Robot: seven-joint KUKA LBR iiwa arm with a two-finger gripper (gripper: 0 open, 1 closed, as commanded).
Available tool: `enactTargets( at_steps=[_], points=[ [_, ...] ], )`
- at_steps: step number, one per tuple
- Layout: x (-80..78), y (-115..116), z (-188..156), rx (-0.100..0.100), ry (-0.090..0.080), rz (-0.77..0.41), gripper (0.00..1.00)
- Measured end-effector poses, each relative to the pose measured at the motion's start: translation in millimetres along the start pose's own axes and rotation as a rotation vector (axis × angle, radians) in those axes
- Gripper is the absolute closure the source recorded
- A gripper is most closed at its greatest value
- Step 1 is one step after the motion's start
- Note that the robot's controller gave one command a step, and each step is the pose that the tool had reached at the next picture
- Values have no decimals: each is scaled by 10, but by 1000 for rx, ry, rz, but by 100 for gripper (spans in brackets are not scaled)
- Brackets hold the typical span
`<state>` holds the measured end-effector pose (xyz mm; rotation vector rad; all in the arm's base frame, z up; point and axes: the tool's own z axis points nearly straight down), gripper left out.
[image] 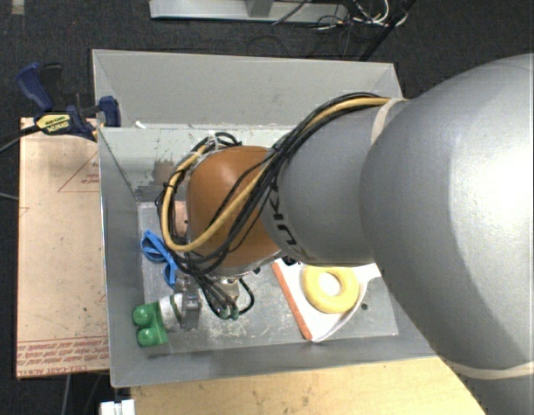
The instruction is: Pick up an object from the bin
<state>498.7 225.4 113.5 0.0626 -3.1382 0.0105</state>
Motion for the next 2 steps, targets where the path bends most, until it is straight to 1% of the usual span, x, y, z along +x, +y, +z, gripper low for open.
enactTargets(
  at_steps=[1, 2],
  points=[
    [5, 9, -546, 1, 1, 27, 100],
    [-6, -75, -1913, -1, -3, 32, 100]
  ],
)
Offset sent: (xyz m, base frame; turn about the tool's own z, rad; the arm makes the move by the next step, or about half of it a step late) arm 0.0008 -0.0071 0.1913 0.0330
